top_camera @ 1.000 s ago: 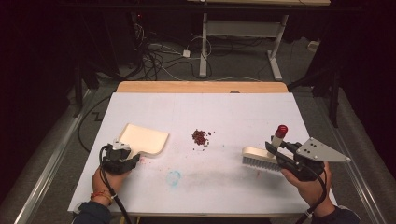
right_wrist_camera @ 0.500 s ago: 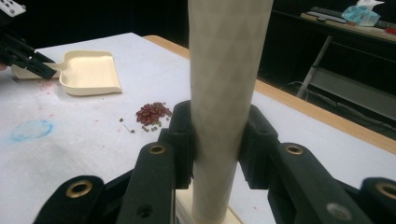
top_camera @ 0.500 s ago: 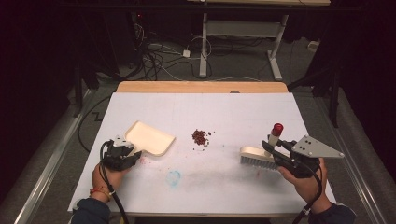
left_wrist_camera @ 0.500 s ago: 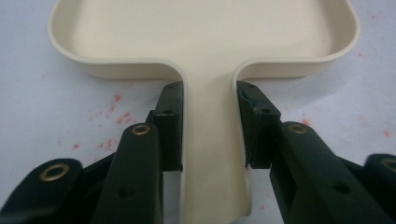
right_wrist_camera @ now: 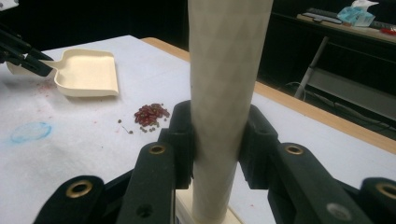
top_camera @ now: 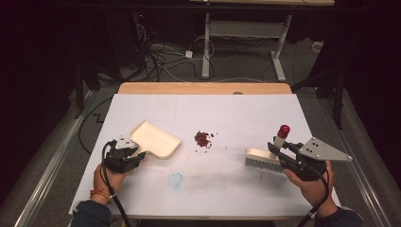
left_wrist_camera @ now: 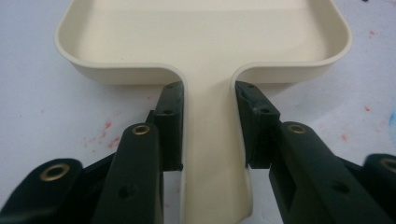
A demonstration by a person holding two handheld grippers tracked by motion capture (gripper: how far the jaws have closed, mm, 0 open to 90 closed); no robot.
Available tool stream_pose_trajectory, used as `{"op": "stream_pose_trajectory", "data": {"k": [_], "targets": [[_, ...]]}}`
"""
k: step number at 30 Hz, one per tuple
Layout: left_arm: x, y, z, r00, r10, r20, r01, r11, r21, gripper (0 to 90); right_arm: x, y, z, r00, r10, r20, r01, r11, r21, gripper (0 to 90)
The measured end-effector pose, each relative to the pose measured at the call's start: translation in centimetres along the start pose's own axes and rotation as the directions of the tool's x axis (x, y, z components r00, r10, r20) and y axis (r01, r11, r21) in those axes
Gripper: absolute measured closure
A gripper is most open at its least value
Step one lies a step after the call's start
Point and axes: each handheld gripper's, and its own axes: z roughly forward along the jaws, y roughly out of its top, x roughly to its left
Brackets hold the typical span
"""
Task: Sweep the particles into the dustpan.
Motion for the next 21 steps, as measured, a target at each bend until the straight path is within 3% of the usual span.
{"op": "stream_pose_trajectory", "data": {"k": [3,12,21], "targets": [[-0.2,0.1,-0.2,0.9998,0.007,-0.021,-0.007,0.9999,0.012,64.1,-0.1,-0.1,0.1,1.0000,-0.004,-0.001,0.004,1.000,0.003,70.1],[-0.7,0.2,0.0,0.9992,0.027,0.028,-0.028,0.9991,0.031,64.1,-0.4,-0.2,0.4,0.9999,0.005,0.010,-0.005,1.000,0.005,70.1],[-1.7,-0.1,-0.3,0.9965,0.056,0.063,-0.059,0.9967,0.055,64.0,-0.8,1.2,2.3,0.9998,0.004,0.017,-0.003,1.000,-0.013,70.1]]}}
